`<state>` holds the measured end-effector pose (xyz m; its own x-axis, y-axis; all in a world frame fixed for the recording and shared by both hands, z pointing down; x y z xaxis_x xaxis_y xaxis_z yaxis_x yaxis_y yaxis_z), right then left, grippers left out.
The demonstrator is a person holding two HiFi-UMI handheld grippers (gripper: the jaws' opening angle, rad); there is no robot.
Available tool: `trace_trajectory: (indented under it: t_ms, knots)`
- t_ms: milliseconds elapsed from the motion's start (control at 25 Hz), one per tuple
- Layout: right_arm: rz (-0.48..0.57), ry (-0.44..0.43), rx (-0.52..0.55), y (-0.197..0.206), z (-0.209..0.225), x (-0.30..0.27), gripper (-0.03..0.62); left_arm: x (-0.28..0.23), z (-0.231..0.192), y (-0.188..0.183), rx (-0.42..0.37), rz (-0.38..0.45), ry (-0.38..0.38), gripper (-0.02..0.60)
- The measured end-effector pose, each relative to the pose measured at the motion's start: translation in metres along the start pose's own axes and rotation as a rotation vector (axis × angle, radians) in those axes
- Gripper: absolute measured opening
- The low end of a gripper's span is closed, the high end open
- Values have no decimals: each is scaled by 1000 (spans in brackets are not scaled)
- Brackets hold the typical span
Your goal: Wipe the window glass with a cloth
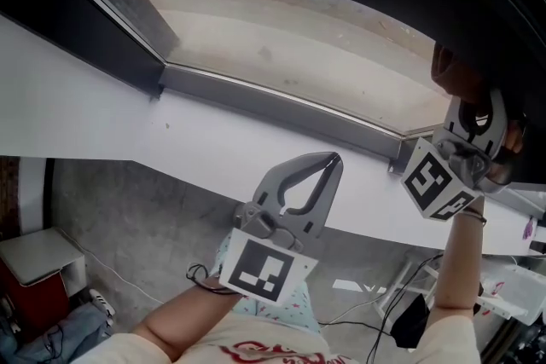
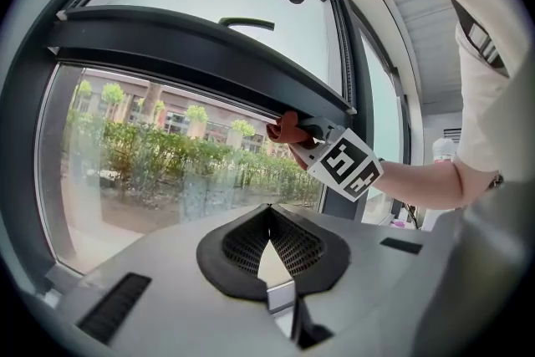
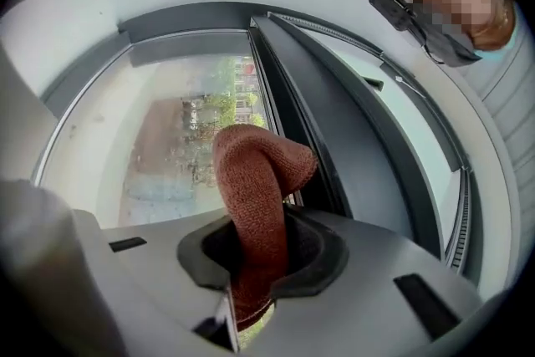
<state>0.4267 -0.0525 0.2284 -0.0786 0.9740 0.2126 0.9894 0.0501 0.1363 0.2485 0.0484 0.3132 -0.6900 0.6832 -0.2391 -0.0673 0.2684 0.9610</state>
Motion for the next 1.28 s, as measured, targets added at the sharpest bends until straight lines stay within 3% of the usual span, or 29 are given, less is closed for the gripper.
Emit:
trace_trajectory:
  t_ms: [120, 440, 880, 1080, 1280]
  knots:
    - [12, 19, -20, -1, -11, 1, 83, 1, -5, 3, 3, -5, -5, 21]
    - [-18, -127, -54, 18, -98, 23, 83, 1, -5, 8, 8, -28, -7, 21]
    - [-53, -254, -52, 37, -173, 40, 83, -11, -17, 12, 40, -31, -28, 21]
    - [-84, -355, -56, 44, -211, 47, 83, -13, -19, 15, 54, -36, -42, 21]
    - [-75, -370, -53, 50, -234, 53, 84, -14, -20, 18, 77, -33, -59, 21]
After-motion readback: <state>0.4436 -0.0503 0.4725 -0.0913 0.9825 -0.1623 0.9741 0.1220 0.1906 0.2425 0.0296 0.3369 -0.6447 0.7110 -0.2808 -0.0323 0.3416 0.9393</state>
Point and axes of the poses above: the fingertips, and each gripper's own axes: x backward along the fingers, z to its right, y out of its underside, the point moved 6 cm from there along x, backward along the fingers, and after that the axes turned 6 degrees about -z, right-handed, at the moved point
